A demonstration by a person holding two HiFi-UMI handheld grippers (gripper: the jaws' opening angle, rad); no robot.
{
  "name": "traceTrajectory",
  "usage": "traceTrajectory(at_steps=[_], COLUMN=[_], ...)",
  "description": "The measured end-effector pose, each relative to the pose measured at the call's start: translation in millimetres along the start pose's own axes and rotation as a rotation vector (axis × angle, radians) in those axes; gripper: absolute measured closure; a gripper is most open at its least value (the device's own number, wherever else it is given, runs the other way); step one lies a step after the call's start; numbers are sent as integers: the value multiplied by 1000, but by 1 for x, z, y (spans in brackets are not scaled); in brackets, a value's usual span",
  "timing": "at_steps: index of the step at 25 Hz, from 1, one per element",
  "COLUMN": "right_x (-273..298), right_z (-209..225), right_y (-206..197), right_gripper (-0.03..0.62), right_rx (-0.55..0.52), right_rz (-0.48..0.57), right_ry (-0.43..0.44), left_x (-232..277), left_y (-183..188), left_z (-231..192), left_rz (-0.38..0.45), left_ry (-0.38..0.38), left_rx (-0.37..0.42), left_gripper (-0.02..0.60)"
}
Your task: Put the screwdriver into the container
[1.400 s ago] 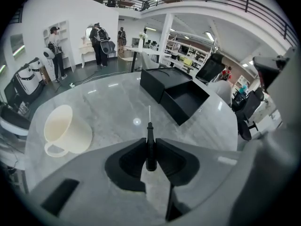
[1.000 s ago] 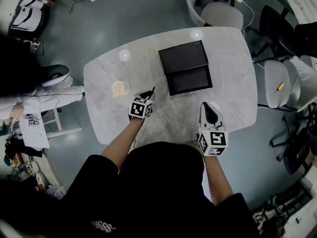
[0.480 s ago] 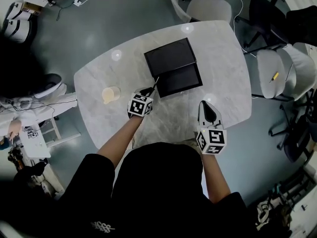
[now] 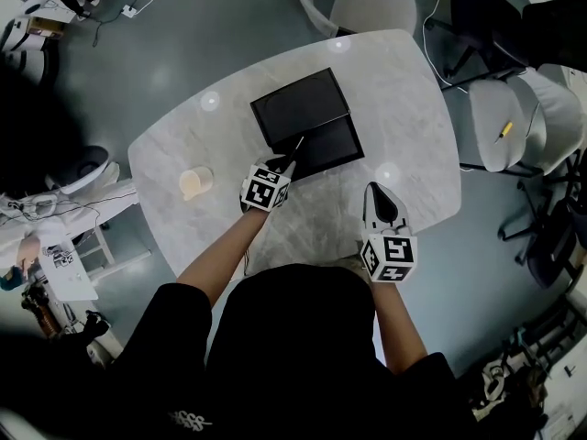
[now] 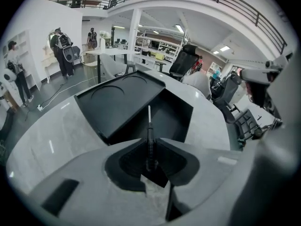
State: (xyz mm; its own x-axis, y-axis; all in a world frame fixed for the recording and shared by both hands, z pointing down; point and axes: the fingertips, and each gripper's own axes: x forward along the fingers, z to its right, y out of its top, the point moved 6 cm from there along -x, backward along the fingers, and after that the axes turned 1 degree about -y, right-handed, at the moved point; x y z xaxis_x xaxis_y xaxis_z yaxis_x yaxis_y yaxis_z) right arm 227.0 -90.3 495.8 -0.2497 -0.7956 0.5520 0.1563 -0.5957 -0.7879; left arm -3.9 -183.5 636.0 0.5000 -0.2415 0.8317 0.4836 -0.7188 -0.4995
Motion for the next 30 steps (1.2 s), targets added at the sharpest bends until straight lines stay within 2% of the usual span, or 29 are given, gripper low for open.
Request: traceTrajectory(at_steps=[7, 14, 17, 22, 30], right_x=[7, 17, 19, 26, 40], right_z=[13, 17, 22, 40, 49], right_y=[2, 3, 3, 4, 12], right_gripper=[582, 582, 582, 582, 582], right_rx=[19, 6, 0, 4, 5], right_rz=[-15, -36, -50, -65, -61], right_ry=[-11, 23, 31, 38, 38], left_x=[25, 46, 52, 67, 72], left_y=[10, 14, 16, 18, 23], left_z=[12, 18, 17, 18, 19], left_rz=[-36, -79, -97, -137, -140], left_ry=[-24, -29, -19, 15, 36], left_rx=[27, 56, 65, 152, 179], left_gripper=[508, 508, 508, 508, 508])
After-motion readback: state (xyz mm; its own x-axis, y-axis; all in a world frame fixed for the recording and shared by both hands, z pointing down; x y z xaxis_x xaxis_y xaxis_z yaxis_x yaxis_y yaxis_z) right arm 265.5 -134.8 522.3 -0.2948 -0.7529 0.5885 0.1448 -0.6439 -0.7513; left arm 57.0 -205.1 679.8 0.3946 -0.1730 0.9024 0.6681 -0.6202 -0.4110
